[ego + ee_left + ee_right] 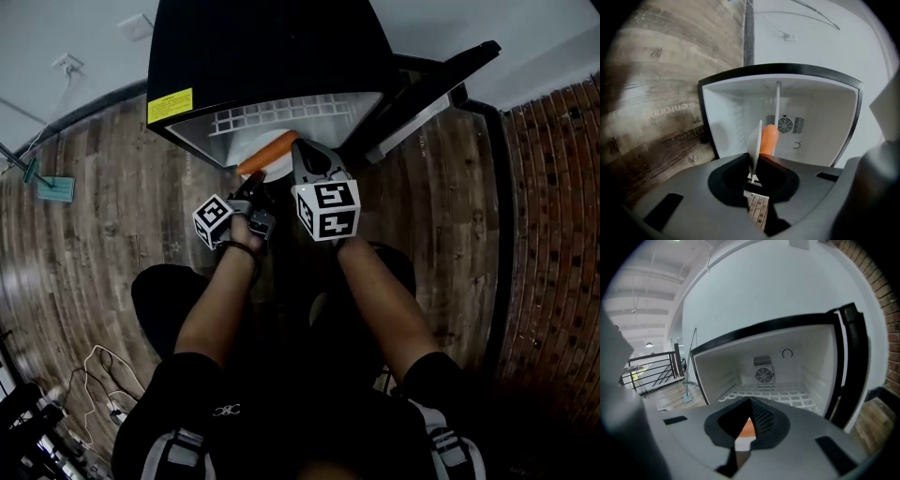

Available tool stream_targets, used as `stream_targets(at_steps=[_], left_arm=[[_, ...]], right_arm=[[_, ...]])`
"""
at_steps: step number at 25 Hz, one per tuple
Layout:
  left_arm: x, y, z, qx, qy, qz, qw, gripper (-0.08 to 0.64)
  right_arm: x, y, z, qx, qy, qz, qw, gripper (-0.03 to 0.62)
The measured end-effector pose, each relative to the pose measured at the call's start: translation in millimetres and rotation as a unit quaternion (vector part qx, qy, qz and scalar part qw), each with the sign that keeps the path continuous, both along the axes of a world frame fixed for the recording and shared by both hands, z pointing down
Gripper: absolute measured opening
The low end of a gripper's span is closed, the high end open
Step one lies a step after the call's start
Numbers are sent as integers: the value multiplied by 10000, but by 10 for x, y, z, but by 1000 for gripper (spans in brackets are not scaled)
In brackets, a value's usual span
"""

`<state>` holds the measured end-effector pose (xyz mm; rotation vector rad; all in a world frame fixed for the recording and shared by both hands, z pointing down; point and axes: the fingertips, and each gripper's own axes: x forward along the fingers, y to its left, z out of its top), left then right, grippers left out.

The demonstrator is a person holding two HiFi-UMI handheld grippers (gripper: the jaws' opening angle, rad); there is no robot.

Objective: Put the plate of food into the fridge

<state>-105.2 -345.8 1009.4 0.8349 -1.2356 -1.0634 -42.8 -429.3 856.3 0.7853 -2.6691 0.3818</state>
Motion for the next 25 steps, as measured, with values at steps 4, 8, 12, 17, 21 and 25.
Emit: stream_targets(at_steps=[4,8,12,17,21,25], left_arm=[[-160,-98,280,-129,-39,-180,9997,40],[-221,-357,477,83,-150,-58,9998,40],[-201,-587,684,197,-177,12,9996,40],[-401,-870,879,303,-157,-277,9990,40],[-614,-1029,1033,341,-109,-497,9981,40],[-662,-1188,1114,288,-23,-674,9973,43]], right_arm=[[53,51,236,-168,-11,-76,9998,13],[70,8,237,-421,-195,28,9989,13],[80,-4,226,-446,-314,109,9985,14],[218,-26,253,-370,-168,105,9991,13],[292,-155,197,-367,-260,347,9984,13],[201,-144,207,-298,-195,350,9988,14]])
